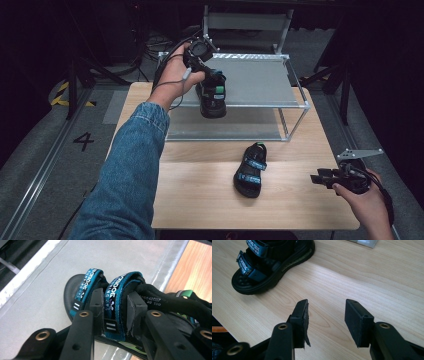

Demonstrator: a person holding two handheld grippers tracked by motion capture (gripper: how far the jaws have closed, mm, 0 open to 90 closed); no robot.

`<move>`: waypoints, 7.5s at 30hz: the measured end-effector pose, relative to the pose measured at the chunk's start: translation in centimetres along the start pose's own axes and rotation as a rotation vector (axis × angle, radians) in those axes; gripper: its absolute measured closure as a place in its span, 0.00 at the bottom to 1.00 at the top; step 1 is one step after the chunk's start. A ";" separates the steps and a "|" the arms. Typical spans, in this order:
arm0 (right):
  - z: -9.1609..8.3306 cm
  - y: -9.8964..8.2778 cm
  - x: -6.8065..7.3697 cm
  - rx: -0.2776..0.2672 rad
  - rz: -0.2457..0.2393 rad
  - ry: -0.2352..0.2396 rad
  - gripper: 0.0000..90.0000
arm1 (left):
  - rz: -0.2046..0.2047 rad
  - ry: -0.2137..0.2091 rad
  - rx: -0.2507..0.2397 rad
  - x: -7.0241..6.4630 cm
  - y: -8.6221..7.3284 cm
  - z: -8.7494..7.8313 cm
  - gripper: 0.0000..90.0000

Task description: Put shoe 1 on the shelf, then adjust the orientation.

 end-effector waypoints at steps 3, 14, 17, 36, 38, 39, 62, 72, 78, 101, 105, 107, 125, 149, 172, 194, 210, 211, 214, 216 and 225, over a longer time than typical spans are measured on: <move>0.0 -0.3 0.0 0.003 0.007 -0.003 0.61 | -0.001 0.007 0.006 0.1 0.1 0.5 0.79; -0.1 -0.3 0.1 0.003 0.004 0.001 0.61 | -0.061 0.028 -0.063 -0.1 0.9 -0.2 0.56; -0.1 -0.2 0.4 0.000 -0.003 0.001 0.61 | -0.073 0.024 -0.104 -0.3 1.2 -1.6 0.50; 0.7 0.2 1.0 0.016 -0.021 0.008 0.61 | -0.177 -0.076 -0.169 -7.9 -2.8 -8.3 0.70; 0.7 0.2 1.0 0.018 -0.018 0.010 0.61 | -0.186 -0.087 -0.159 -8.4 -3.5 -7.8 0.73; 0.8 0.2 1.0 0.019 -0.017 0.010 0.61 | -0.196 -0.097 -0.162 -8.7 -3.8 -7.5 0.74; 1.0 0.1 1.0 0.030 -0.017 0.014 0.61 | -0.286 -0.086 -0.125 -9.8 -6.1 -2.2 1.00; 1.1 0.1 1.0 0.031 -0.019 0.012 0.61 | -0.279 -0.035 -0.111 -7.5 -5.7 -0.5 1.00; 1.1 0.0 0.9 0.031 -0.017 0.015 0.61 | -0.305 -0.044 -0.111 -6.7 -5.4 0.8 1.00; 1.2 0.2 1.1 0.035 -0.028 0.010 0.60 | -0.311 -0.058 -0.151 -7.2 -5.6 -1.4 0.64; 1.3 0.4 1.4 0.037 -0.034 0.012 0.60 | -0.288 -0.035 -0.157 -7.5 -6.3 -2.8 0.57; 1.4 0.5 1.5 0.041 -0.039 0.011 0.60 | -0.269 -0.018 -0.149 -7.6 -6.6 -3.2 0.51; 3.6 6.0 4.0 0.087 -0.138 0.059 0.66 | -0.304 0.030 -0.131 -8.7 -14.4 -5.4 0.37; 7.1 11.0 5.6 0.145 -0.189 0.046 0.67 | -0.340 0.072 0.071 -8.2 -24.6 -0.4 0.33; 10.5 12.7 5.7 0.262 -0.259 0.024 0.60 | -0.357 0.088 0.143 -7.0 -27.0 0.8 0.31; 8.3 11.7 5.0 0.340 -0.325 -0.100 0.97 | -0.338 0.056 0.181 -7.7 -27.1 1.9 0.31; 3.5 2.5 6.8 0.412 -0.154 -0.013 0.96 | -0.324 0.040 0.185 -8.5 -26.3 2.3 0.31; 3.3 2.2 7.1 0.399 -0.147 0.006 0.93 | -0.324 0.040 0.186 -8.5 -26.3 2.3 0.31; 3.2 2.4 7.0 0.391 -0.157 -0.002 0.84 | -0.321 0.039 0.187 -8.5 -26.4 2.3 0.31; 3.3 3.3 6.9 0.367 -0.213 -0.028 0.74 | -0.322 0.035 0.189 -8.5 -26.4 2.4 0.31; 7.0 5.4 7.1 0.421 -0.394 -0.030 0.60 | -0.337 0.020 0.193 -8.4 -26.8 2.5 0.30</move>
Point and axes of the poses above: each handheld gripper's, and its own axes: z roughly forward along the jaws, y roughly out of its top, x roughly to its left, the point moved 9 cm from there along z, roughly forward along the jaws, and after that the axes turned 11 degrees about y, right-handed, at the moved point
